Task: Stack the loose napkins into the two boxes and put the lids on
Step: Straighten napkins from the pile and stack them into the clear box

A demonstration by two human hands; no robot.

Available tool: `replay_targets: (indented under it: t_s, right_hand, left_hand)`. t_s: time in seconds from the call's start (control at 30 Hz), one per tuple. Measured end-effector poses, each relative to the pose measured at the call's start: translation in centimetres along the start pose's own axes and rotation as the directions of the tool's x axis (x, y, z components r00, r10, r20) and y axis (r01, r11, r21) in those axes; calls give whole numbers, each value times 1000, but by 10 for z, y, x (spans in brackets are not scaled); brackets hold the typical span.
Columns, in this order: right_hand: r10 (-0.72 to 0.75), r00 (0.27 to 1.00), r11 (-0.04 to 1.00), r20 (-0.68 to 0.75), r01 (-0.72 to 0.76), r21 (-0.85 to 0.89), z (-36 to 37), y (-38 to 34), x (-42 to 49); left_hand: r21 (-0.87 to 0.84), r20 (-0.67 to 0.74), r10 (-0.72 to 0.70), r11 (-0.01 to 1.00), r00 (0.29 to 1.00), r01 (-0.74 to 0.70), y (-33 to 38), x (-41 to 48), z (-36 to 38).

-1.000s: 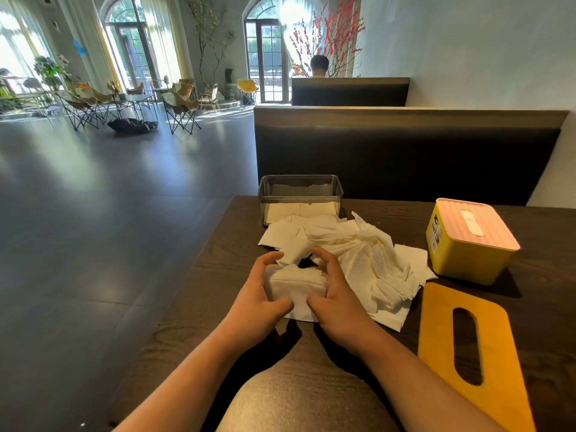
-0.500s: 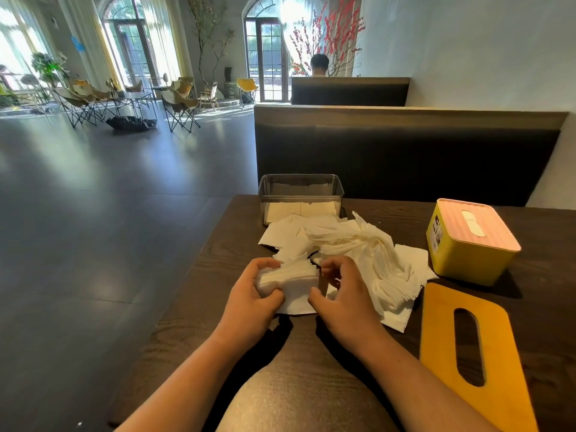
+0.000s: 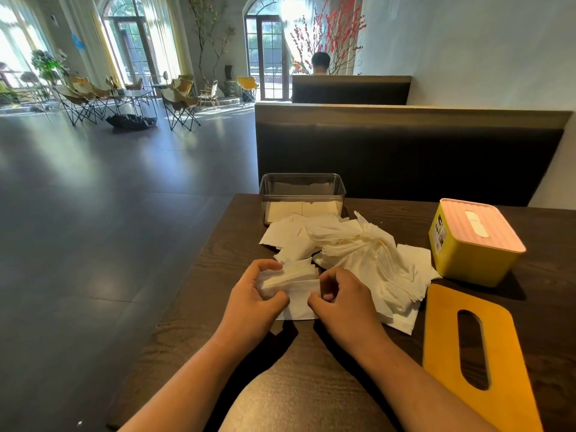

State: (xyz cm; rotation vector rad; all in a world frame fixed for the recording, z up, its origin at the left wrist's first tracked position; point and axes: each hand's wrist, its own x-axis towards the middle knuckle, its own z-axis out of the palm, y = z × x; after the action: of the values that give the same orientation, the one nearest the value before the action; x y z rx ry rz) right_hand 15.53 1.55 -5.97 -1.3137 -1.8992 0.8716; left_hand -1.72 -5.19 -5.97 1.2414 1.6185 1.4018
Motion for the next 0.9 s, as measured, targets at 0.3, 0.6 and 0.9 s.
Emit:
replay_targets:
  t_s: [0.3, 0.6, 0.9]
  right_hand:
    - [-19, 1000, 1000, -24, 20, 18, 1, 3, 1]
    - [38, 998, 989, -40, -32, 146, 2, 3, 2]
    - [20, 1000, 993, -7, -19, 119, 3, 1, 2]
  left_hand:
    - [10, 1, 21, 1000, 1000, -21, 3, -1, 0]
    - [48, 4, 32, 998, 999, -33, 3, -3, 0]
    - [40, 40, 43, 998, 998, -45, 2, -3, 0]
